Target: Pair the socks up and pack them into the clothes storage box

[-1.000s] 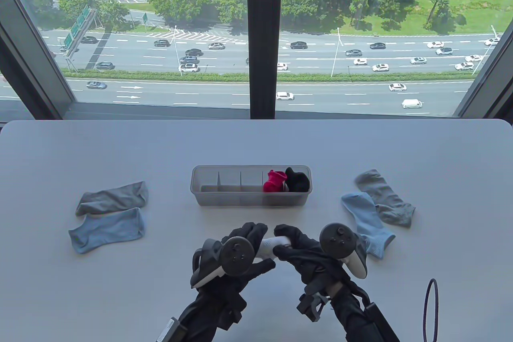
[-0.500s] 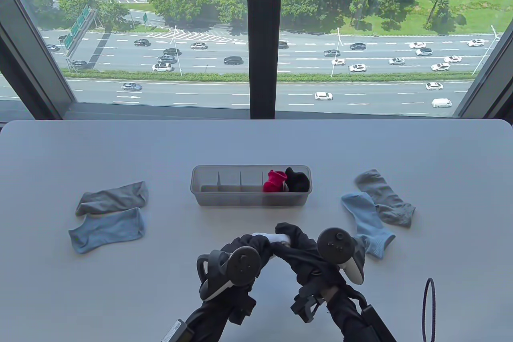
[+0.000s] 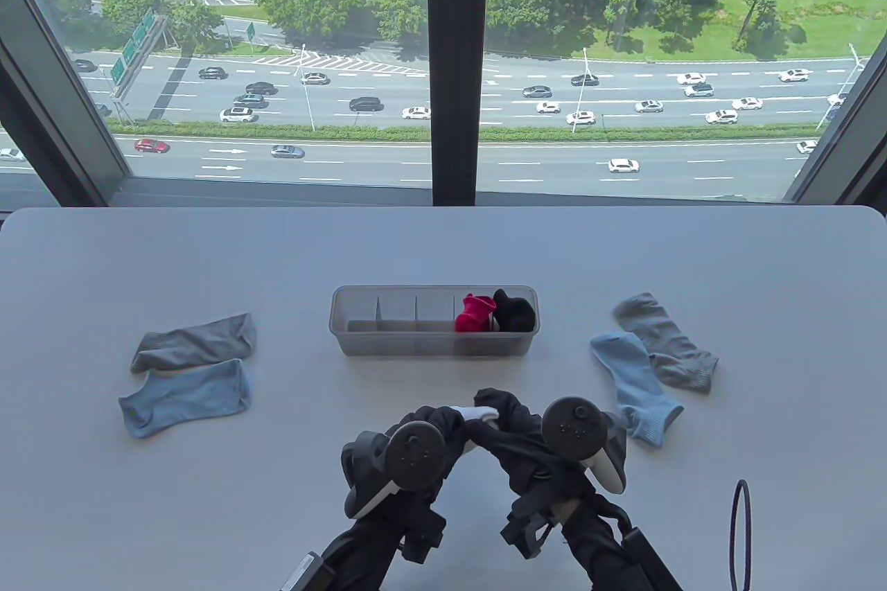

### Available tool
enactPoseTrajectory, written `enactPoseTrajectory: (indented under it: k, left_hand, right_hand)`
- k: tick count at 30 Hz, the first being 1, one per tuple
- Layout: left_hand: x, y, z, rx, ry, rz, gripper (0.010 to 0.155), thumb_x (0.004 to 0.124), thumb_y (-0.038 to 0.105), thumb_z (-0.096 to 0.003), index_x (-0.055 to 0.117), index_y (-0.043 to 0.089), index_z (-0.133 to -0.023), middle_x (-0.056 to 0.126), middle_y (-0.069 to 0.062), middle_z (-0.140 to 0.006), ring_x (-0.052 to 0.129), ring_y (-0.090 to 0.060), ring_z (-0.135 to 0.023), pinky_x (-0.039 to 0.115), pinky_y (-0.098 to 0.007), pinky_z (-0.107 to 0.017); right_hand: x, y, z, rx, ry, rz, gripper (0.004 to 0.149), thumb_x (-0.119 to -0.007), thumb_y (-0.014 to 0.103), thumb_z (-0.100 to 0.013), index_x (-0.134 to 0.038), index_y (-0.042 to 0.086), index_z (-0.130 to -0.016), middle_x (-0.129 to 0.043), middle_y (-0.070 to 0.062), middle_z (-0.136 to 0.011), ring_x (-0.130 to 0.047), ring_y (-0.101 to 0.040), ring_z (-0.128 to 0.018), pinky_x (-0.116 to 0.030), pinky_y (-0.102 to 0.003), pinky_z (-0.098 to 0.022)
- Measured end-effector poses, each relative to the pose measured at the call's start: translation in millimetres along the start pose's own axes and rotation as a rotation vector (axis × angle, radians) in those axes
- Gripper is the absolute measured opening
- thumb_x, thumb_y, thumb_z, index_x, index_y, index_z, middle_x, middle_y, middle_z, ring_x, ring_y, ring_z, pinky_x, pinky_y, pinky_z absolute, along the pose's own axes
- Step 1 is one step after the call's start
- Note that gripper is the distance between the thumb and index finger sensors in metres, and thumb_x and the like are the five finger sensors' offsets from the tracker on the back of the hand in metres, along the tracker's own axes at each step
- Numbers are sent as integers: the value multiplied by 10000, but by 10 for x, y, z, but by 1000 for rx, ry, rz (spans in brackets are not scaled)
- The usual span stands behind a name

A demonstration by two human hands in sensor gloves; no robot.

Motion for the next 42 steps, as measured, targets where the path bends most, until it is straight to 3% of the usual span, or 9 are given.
enactPoseTrajectory:
  k: [11,15,19,23,28,31,35,38,42]
  left_hand:
    - [-108,-56,-29,11,-61,135,392,670,349,-567,747,157,-899,836,-154,-895,906,-366,-760,715,-617,-642]
    - [-186,-226,-48,-57,-31,241,577,518,443,-605,482,176,-1114,502,-264,-1154,610,-497,-1020,539,-703,-715]
    - [-49,-512,-80,-132,-227,469,716,405,546,-603,433,85,-1150,678,-317,-1081,772,-530,-902,627,-693,-666]
    - [44,-533,-114,-133,-293,858,580,622,425,-595,611,27,-1016,835,-264,-892,902,-448,-702,700,-646,-590]
    - [-114,-355,-119,-70,-116,357,536,650,382,-575,588,75,-1011,820,-218,-855,897,-369,-676,708,-611,-602]
    - [-136,-228,-95,39,-115,370,530,641,391,-580,599,82,-1008,836,-204,-844,913,-347,-669,729,-595,-598]
    - [-163,-177,-74,24,-87,347,555,609,395,-600,570,81,-1057,803,-229,-935,880,-412,-751,690,-631,-630]
    - [-293,-167,-6,-63,79,274,664,614,428,-591,350,128,-1121,397,-252,-1159,568,-460,-1027,537,-679,-716]
    - [-426,-31,22,50,121,214,483,716,447,-543,767,120,-895,873,-186,-828,941,-359,-628,783,-578,-505]
  right_hand:
    - [110,-165,-10,-38,3,-114,603,-767,341,-586,-449,220,-1084,-729,-154,-972,-797,-316,-830,-601,-574,-719]
    - [109,-143,-27,15,86,-228,618,-778,304,-586,-421,278,-1090,-682,-106,-1036,-735,-327,-891,-516,-635,-735]
    - [14,-29,-43,62,159,-341,613,-795,257,-578,-444,303,-1078,-670,-90,-1058,-713,-333,-908,-486,-648,-744]
    - [21,-37,-25,47,119,-238,614,-791,263,-579,-442,298,-1084,-671,-90,-1072,-692,-346,-935,-478,-662,-739]
    - [43,152,9,112,66,76,762,-794,340,-565,-314,191,-1137,-371,-226,-1185,-421,-496,-1047,-425,-686,-735]
    - [32,201,6,136,99,142,735,-791,321,-566,-346,190,-1135,-416,-186,-1196,-425,-500,-1055,-437,-684,-735]
    - [38,138,-3,119,117,95,630,-765,352,-563,-511,131,-1095,-729,-171,-1018,-786,-375,-877,-582,-620,-715]
    - [55,84,-5,70,41,138,618,-752,395,-567,-571,60,-1054,-814,-170,-894,-870,-321,-756,-652,-576,-681]
    - [89,38,-2,33,1,168,623,-757,431,-569,-606,33,-1024,-854,-152,-828,-905,-282,-693,-688,-552,-660]
Point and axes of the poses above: the tracker on the back of each hand, its own y axis roughly to the thumb side, its own z axis roughly from the fingertips to the wrist, x = y × z, the point moved 2 cm from there along -z, roughly from the wrist to the fingertips
